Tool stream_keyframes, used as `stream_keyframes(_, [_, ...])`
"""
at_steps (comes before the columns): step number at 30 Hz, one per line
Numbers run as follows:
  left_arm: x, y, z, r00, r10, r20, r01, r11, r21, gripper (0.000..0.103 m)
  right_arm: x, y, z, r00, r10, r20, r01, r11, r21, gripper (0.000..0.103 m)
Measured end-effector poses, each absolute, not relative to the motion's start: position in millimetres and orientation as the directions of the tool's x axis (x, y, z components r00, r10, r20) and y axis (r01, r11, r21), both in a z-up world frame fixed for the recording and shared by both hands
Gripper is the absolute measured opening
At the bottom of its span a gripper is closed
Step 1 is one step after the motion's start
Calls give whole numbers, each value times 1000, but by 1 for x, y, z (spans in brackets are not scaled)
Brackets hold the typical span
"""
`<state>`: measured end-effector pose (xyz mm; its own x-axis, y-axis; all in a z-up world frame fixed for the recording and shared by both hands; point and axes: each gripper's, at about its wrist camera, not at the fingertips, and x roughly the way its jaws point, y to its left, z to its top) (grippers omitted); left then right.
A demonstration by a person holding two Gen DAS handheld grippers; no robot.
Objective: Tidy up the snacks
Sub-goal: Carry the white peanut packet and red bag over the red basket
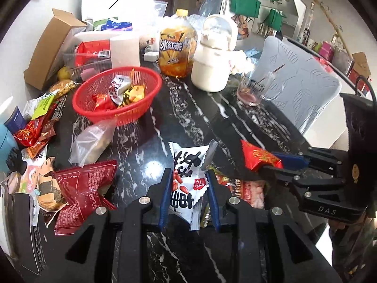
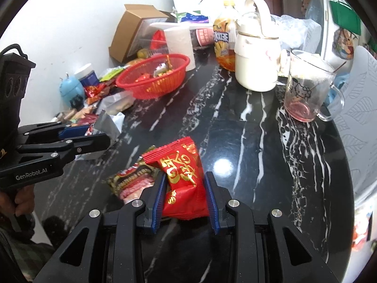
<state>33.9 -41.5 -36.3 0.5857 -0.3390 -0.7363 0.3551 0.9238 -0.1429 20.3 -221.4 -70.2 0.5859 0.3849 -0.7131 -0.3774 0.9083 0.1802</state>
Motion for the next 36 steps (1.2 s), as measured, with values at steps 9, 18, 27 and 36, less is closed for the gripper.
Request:
stream_keyframes(9, [35, -36, -10, 625, -374, -685, 368, 915, -165, 27, 22, -201, -46, 587, 445, -676, -455, 872, 179, 32])
stream_keyframes(18, [55, -26, 27, 714, -354, -604, 360, 926, -116, 27, 43, -181, -14, 620, 477, -623, -514, 847, 138, 32])
stream_keyframes(27, [93, -14, 56, 767, -351, -538, 340, 932, -123, 27, 82, -169, 24, 672, 488, -556, -529, 843, 101, 32])
stream_keyframes(36, [140, 5, 77, 825, -301, -478, 271, 953, -132, 27, 132, -156, 51, 706, 499, -503, -546, 835, 62, 32])
